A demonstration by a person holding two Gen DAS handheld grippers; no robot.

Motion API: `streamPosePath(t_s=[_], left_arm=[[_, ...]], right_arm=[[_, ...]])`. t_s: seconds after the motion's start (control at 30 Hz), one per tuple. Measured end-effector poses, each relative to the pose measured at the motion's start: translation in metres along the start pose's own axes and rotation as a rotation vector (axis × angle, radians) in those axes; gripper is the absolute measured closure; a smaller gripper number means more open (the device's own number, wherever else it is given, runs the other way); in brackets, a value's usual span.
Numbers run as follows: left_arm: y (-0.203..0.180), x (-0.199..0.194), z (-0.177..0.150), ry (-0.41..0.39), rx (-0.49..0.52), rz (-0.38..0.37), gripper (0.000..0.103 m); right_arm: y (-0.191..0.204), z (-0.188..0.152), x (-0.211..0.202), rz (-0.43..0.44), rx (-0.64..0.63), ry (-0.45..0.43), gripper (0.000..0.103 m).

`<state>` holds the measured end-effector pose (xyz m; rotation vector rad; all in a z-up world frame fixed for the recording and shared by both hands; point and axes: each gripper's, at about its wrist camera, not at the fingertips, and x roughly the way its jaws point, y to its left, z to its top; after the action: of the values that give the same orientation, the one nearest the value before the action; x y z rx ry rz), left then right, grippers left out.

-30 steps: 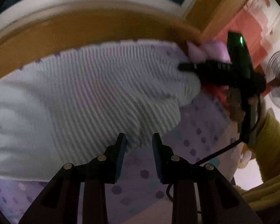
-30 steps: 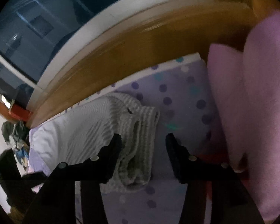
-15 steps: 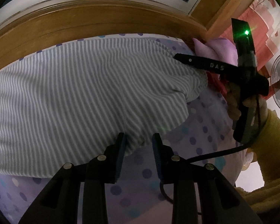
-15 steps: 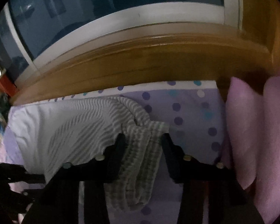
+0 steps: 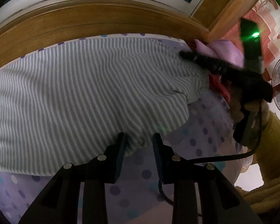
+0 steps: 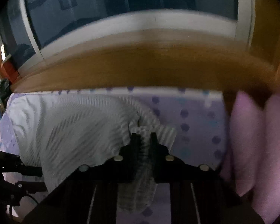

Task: Fold clothes

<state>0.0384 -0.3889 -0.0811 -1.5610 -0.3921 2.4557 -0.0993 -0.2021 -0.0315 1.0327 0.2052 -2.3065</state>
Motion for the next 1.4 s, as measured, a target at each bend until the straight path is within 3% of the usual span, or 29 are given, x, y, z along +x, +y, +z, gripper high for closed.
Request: streamPosePath(t_s=[0.1, 0.23, 0.4, 0.53, 0.67, 0.73, 0.8, 0.93, 1.07, 1.13, 1.3, 1.4], left_arm=[[0.000, 0.001, 0.000, 0.001, 0.001, 0.004, 0.074], [-0.002, 0.001, 0.002, 0.006, 0.010, 0.011, 0.074], [0.000, -0.002, 0.004, 0.010, 0.003, 0.002, 0.074], [-0.004, -0.015, 0.005, -0.012, 0.019, -0.009, 0.073], [0.002, -0.030, 0.014, -0.055, 0.052, -0.017, 0.073], [0.009, -0.030, 0.022, -0.061, 0.045, -0.014, 0.074], [0.016, -0.027, 0.030, -0.062, 0.032, -0.036, 0.074], [0.024, -0.005, 0.043, -0.024, 0.038, -0.009, 0.073], [0.027, 0.009, 0.042, 0.013, 0.035, 0.003, 0.073], [0.026, 0.009, 0.042, 0.015, 0.041, 0.007, 0.073], [0.027, 0.011, 0.045, 0.019, 0.029, -0.005, 0.073], [0.030, 0.011, 0.046, 0.015, 0.009, -0.025, 0.074]], right_arm=[[-0.015, 0.018, -0.006, -0.044, 0.035, -0.055, 0.095], [-0.027, 0.017, 0.026, -0.079, -0.009, 0.034, 0.096], [-0.036, 0.013, 0.041, -0.085, 0.021, 0.038, 0.094], [-0.048, 0.021, 0.014, -0.046, 0.091, 0.018, 0.082], [-0.053, 0.003, -0.040, -0.034, 0.162, -0.058, 0.068], [-0.055, -0.012, -0.056, 0.019, 0.222, -0.054, 0.055], [-0.053, -0.031, -0.063, 0.095, 0.287, -0.027, 0.051], [-0.048, -0.053, -0.034, 0.147, 0.382, 0.070, 0.051], [-0.044, -0.061, -0.014, 0.137, 0.394, 0.059, 0.051], [-0.040, -0.057, -0.010, 0.128, 0.346, 0.059, 0.073], [-0.056, -0.056, -0.048, 0.081, 0.316, 0.013, 0.076], [-0.066, -0.060, -0.030, 0.059, 0.281, 0.106, 0.076]])
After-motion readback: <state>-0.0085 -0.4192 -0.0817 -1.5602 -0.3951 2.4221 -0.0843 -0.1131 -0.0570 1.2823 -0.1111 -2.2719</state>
